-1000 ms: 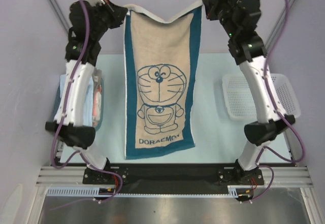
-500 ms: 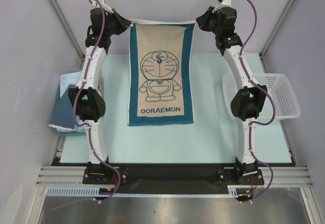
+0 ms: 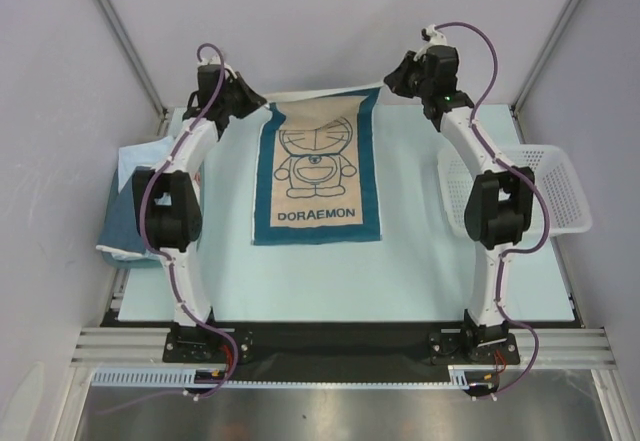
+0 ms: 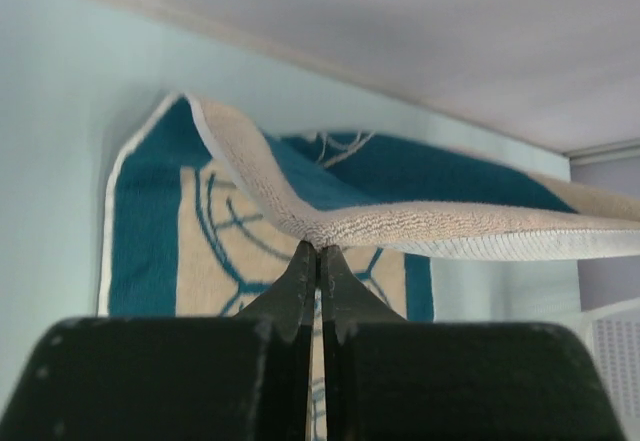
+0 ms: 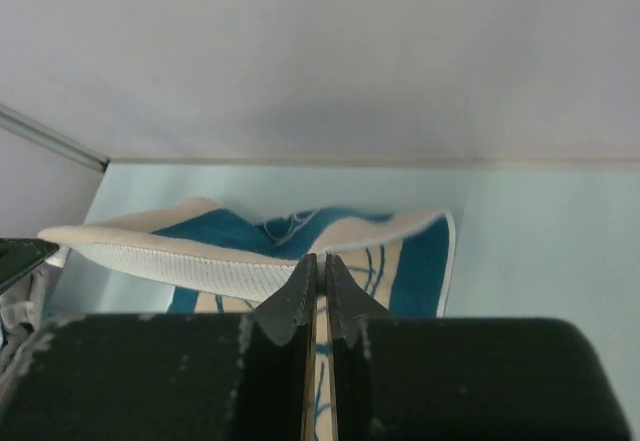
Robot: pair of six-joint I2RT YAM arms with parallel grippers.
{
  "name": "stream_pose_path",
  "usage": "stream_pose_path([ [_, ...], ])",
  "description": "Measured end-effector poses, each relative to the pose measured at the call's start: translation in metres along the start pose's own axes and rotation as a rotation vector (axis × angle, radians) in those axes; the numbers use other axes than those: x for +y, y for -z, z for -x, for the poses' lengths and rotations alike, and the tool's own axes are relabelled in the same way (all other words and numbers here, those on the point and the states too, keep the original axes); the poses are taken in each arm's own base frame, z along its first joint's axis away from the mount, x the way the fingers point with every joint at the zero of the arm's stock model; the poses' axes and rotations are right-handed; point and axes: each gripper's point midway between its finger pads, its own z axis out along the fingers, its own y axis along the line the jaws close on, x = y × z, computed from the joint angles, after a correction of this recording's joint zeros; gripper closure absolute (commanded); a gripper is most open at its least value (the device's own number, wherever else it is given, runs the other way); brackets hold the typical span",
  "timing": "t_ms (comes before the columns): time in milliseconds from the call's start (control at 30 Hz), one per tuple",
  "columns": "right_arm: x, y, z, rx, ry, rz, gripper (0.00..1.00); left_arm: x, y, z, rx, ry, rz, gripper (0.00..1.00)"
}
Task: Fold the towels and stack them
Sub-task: Fold the towel
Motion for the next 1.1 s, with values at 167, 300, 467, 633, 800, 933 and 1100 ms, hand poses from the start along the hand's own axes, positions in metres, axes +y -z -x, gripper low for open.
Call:
stream_pose_path([
  [167, -0.006, 0.017, -0.028, 0.083, -0.034, -0.028, 1.00, 0.010, 0.023, -0.034, 0.061, 0.015, 0.060, 1.00],
  [300, -0.005, 0.041, -0.045, 0.141, -0.052, -0.040, 1.00, 0.007, 0.044, -0.042, 0.068, 0.015, 0.073, 1.00],
  [467, 0.000, 0.069, -0.066, 0.207, -0.067, -0.037, 1.00, 0.009, 0.062, -0.055, 0.083, 0.015, 0.099, 1.00],
  [633, 0.004, 0.090, -0.094, 0.275, -0.076, -0.044, 1.00, 0.026, 0.074, -0.085, 0.148, 0.028, 0.164, 1.00],
  [800, 0.009, 0.108, -0.127, 0.353, -0.079, -0.062, 1.00, 0.035, 0.089, -0.106, 0.192, 0.032, 0.215, 1.00],
  [933, 0.014, 0.121, -0.144, 0.391, -0.077, -0.072, 1.00, 0.037, 0.101, -0.113, 0.206, 0.030, 0.231, 1.00],
  [1100, 0.023, 0.132, -0.149, 0.398, -0.075, -0.073, 1.00, 0.037, 0.113, -0.115, 0.208, 0.014, 0.239, 1.00],
])
